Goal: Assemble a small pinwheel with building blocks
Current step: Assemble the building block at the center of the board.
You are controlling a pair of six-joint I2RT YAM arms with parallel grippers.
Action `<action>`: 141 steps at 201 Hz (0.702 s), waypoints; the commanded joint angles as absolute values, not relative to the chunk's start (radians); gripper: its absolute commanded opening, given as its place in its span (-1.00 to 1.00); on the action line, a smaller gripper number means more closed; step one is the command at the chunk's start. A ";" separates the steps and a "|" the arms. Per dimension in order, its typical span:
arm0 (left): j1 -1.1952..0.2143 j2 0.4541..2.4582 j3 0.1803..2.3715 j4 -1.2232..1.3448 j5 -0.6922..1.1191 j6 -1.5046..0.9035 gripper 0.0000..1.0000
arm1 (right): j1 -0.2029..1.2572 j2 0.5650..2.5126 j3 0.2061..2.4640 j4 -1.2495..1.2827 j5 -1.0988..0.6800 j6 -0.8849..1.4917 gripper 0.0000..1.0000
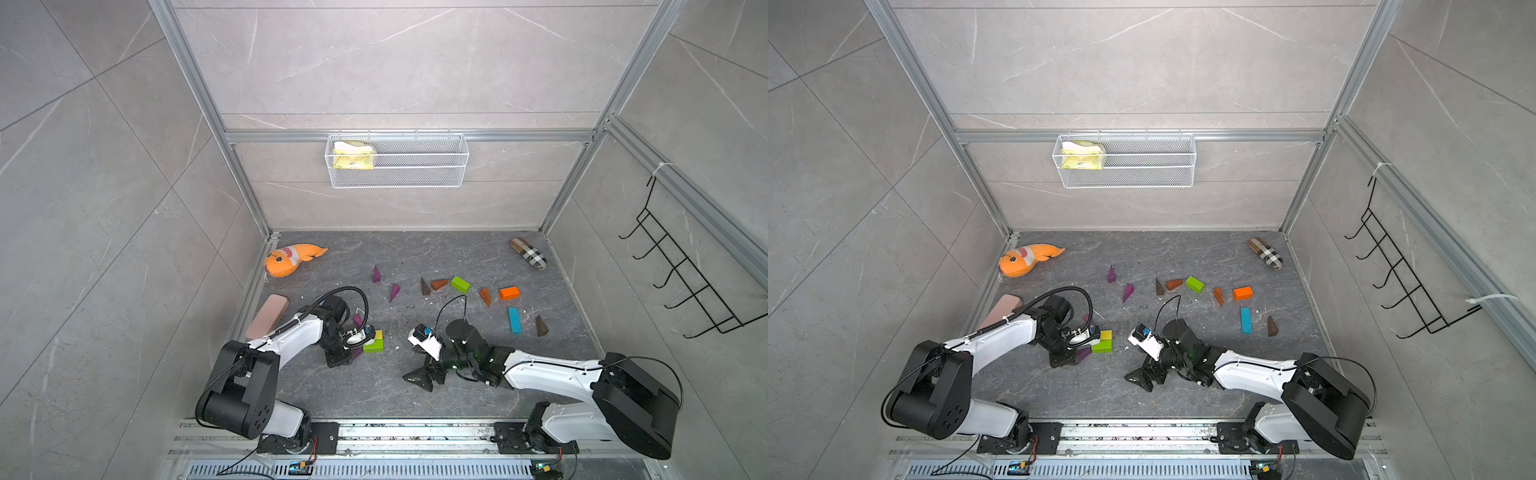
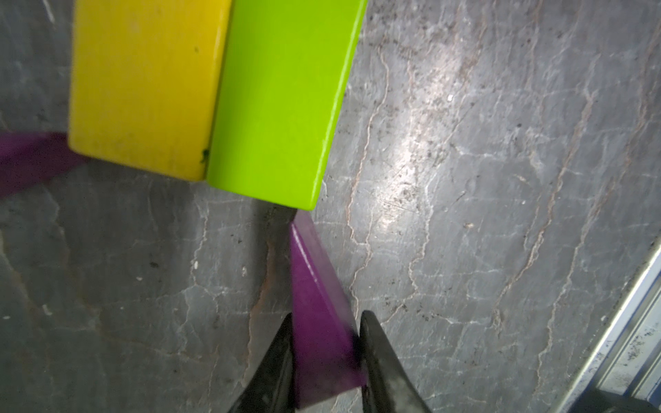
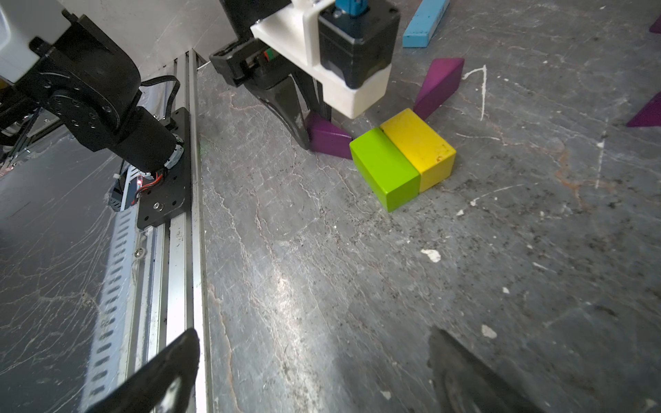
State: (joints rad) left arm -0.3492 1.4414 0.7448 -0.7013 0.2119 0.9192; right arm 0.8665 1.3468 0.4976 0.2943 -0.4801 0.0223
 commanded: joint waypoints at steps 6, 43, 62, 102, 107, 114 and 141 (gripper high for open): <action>-0.354 1.445 0.773 -0.708 0.220 0.922 -0.41 | 0.871 1.361 0.526 0.273 -0.501 0.002 0.99; -0.356 1.437 0.770 -0.701 0.221 0.925 -0.41 | 0.871 1.366 0.531 0.270 -0.508 0.002 1.00; -0.360 1.435 0.767 -0.700 0.220 0.929 -0.40 | 0.871 1.364 0.529 0.271 -0.505 0.002 1.00; -0.362 1.427 0.759 -0.683 0.195 0.924 -0.25 | 0.871 1.371 0.534 0.270 -0.510 0.002 1.00; -0.362 1.427 0.757 -0.680 0.191 0.923 -0.25 | 0.871 1.371 0.534 0.270 -0.511 0.002 1.00; -0.364 1.425 0.756 -0.677 0.184 0.920 -0.24 | 0.871 1.373 0.534 0.270 -0.512 0.002 1.00; -0.364 1.424 0.755 -0.673 0.174 0.914 -0.20 | 0.871 1.374 0.535 0.269 -0.514 0.002 1.00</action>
